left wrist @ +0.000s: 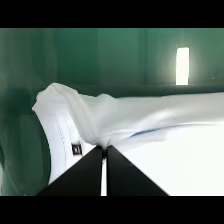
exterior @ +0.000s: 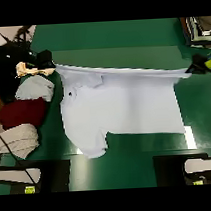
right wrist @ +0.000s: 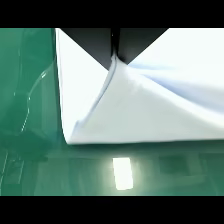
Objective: Fold the shirts.
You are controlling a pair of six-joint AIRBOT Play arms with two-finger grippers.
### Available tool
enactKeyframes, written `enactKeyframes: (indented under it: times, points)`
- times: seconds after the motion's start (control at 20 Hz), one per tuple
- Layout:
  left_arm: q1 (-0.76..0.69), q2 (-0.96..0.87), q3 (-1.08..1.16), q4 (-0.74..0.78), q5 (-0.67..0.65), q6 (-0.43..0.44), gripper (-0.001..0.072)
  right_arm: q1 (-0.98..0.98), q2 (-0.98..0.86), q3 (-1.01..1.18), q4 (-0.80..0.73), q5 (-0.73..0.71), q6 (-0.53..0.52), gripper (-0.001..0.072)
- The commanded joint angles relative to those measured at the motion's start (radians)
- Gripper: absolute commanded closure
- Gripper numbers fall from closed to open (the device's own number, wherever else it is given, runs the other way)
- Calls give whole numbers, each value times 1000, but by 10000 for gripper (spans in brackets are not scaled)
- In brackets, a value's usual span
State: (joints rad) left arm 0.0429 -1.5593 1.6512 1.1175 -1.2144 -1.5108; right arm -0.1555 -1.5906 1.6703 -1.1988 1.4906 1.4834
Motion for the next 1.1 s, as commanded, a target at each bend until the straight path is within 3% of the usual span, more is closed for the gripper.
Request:
enactKeyframes:
  times: [0.0, 0.1, 0.3, 0.45, 0.65, 0.7, 0.75, 0.8, 1.05]
  points:
    - [0, -73, -14, -33, 243, 27, 687, 51, -150, 131, -6, -115, 1, 702]
    - [0, -72, -10, -32, 242, 27, 687, 63, -170, 213, -9, -138, 0, 702]
    - [-8, -68, -19, 3, 30, 52, 688, 71, -149, 245, -86, -67, -29, 702]
    - [-67, -19, -138, 118, 24, 41, 688, 78, -68, 54, -176, -61, -42, 702]
    - [-110, 29, -381, 119, 99, 23, 683, 73, 34, -239, -181, -178, -44, 699]
    - [-110, 29, -417, 117, 101, 22, 573, 73, 44, -280, -179, -182, -44, 677]
    - [-110, 29, -439, 113, 89, 14, 262, 72, 52, -310, -166, -182, -45, 451]
    - [-110, 32, -439, 113, 57, 16, 230, 64, 60, -324, -144, -179, -45, 356]
    - [-110, 284, -596, 150, -13, 6, 232, -31, 194, -328, -72, -15, -108, 356]
